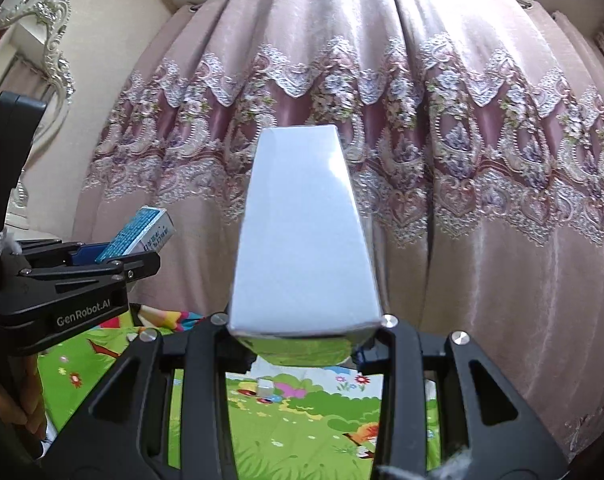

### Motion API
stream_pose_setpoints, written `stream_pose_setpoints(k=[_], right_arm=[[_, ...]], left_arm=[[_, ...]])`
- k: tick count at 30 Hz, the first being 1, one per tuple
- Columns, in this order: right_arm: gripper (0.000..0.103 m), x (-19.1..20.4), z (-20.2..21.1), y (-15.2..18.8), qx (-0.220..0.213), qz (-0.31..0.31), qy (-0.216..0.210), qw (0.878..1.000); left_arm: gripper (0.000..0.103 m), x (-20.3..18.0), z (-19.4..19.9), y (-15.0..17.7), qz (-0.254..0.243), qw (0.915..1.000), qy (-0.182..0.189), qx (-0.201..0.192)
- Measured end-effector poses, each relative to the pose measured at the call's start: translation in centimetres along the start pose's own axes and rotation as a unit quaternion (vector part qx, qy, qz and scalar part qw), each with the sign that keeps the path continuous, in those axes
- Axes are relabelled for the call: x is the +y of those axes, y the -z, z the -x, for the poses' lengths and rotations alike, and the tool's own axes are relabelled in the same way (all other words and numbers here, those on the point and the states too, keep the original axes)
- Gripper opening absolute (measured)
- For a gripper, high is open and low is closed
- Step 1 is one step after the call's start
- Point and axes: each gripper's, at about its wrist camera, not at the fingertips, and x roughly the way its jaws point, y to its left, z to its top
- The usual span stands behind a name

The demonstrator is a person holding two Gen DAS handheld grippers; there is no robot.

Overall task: Organize rigid objects
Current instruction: 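Lift and carry the blue box and tall white box to the storage box, then open both tools to drop the blue and tall white boxes into the storage box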

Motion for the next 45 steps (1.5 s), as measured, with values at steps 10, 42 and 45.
stream_pose_setpoints(k=[10, 42, 45], right_arm=[[0.039, 5.4, 0.3, 0.1, 0.035, -0.003, -0.145, 0.989], [0.039, 29.9, 1.8, 8.7, 0.246, 0.135, -0.512, 0.811], [0.039, 30.7, 1.9, 9.4, 0.257, 0.149, -0.520, 0.801]], left_arm=[[0.034, 6.8, 3.5, 2.9, 0.005, 0.9961, -0.077, 0.042], [0.034, 27.3, 13.8, 18.7, 0.179, 0.8998, -0.316, 0.242], [0.034, 27.8, 13.8, 19.9, 0.188, 0.8934, -0.317, 0.257]])
